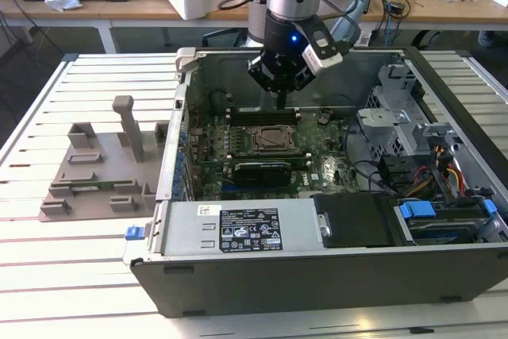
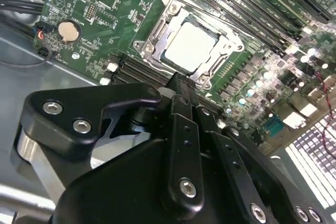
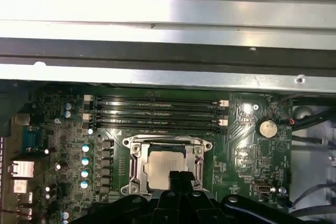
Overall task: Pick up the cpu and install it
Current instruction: 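Install the first cpu locking lever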
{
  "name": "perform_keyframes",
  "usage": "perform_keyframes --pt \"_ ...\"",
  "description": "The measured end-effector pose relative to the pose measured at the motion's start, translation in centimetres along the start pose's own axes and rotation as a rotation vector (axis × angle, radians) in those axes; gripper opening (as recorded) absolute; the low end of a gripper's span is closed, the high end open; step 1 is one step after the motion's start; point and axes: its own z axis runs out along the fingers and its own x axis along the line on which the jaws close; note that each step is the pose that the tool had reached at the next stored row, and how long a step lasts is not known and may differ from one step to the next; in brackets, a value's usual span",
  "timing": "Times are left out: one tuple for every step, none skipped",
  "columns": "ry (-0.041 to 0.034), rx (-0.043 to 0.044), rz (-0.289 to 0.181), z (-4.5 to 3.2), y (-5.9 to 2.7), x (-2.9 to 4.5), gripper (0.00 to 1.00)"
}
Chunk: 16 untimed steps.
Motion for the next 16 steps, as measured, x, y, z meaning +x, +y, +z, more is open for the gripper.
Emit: perform_keyframes --pt "0.0000 0.0000 0.000 -0.48 0.01 0.01 0.11" --pt "0.0000 0.0001 0.000 -0.96 0.02 0.01 0.11" --pt "0.0001 0.0002 0.000 -1.27 0.03 0.02 0.11" --pt "0.0001 0.0002 0.000 -1.48 0.03 0.02 0.11" --pt "0.0000 0.0002 0.000 -1.67 0.04 0.02 0.11" --pt "0.0000 0.0002 0.000 -1.78 0.04 0.02 0.11" --pt "-0.0001 -0.0001 0.000 -1.82 0.04 0.02 0.11" --pt "-0.0001 -0.0001 0.000 -1.82 0.04 0.02 0.11" --pt "-0.0001 -0.0001 0.000 -1.83 0.04 0.02 0.11" --pt "0.0000 0.0001 0.000 -1.84 0.04 0.02 0.11" --pt "0.0000 0.0001 0.000 -1.84 0.04 0.02 0.11" --pt "0.0000 0.0001 0.000 -1.84 0.04 0.02 0.11" --pt "0.0000 0.0001 0.000 -1.84 0.04 0.02 0.11" --pt "0.0000 0.0002 0.000 -1.85 0.04 0.02 0.11" --pt "0.0000 0.0001 0.000 -1.85 0.04 0.02 0.11" --pt "0.0000 0.0001 0.000 -1.85 0.04 0.02 0.11"
